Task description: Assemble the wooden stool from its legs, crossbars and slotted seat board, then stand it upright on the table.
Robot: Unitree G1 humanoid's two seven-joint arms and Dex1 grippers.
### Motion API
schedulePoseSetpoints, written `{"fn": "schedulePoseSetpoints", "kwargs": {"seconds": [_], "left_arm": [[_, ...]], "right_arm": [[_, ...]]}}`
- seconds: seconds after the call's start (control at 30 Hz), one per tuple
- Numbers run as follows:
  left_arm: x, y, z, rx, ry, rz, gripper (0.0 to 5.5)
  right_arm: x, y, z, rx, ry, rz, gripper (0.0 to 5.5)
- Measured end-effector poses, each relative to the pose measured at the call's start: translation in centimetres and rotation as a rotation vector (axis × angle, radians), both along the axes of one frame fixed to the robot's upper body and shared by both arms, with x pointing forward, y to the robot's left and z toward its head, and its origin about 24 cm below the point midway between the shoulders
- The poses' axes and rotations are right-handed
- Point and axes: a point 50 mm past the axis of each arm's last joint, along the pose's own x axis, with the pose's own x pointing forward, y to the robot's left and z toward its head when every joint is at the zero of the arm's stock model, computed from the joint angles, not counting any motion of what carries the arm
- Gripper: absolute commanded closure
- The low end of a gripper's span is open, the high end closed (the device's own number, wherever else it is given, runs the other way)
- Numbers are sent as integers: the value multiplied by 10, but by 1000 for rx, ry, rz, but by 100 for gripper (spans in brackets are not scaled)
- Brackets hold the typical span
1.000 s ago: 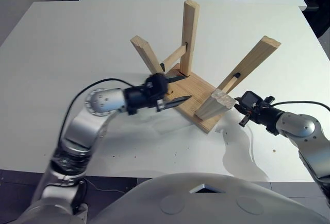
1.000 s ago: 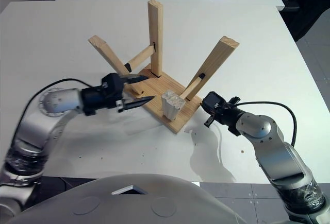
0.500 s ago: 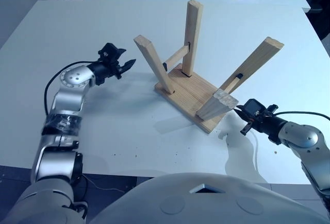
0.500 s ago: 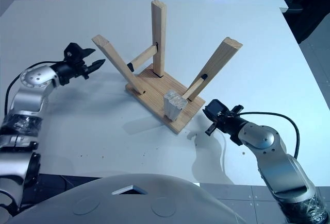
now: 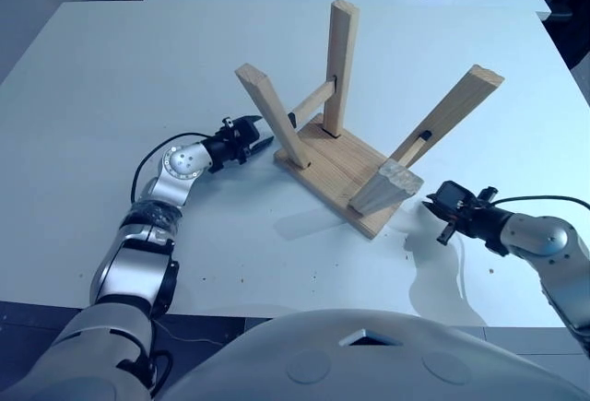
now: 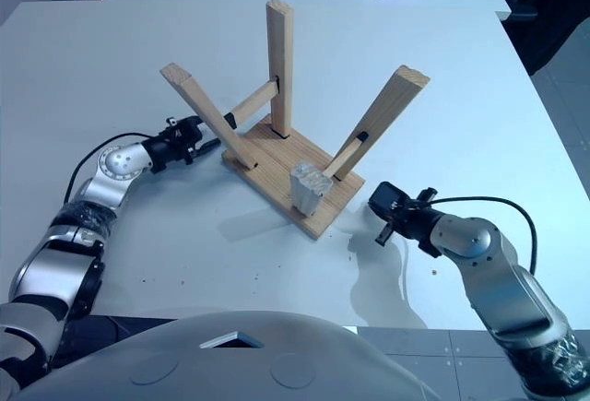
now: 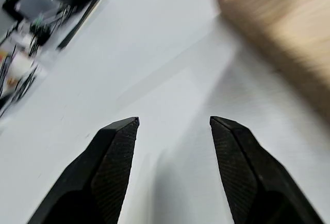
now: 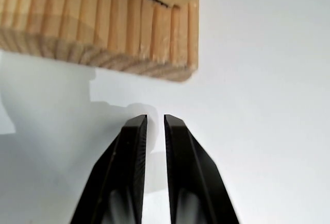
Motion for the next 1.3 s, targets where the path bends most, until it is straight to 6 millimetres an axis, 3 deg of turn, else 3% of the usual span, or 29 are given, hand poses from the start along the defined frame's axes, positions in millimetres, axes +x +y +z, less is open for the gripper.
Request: {"fn": "schedulePoseSetpoints", "kwargs": {"seconds": [0.33,0.7,0.93,1.3], "left_arm": [[-49,16,5,21,38,-157,292],[-77,17,11,35,101,-199,292],[-85,16,14,44,124,-226,292],[-90,27,21,98,162,-261,292]], "right_arm": [[18,16,-12,60,-94,-90,489],[26,12,-21,69,-125,-106,489],[43,16,-23,74,-152,-95,489],[46,32,-28,91,-172,-42,489]]}}
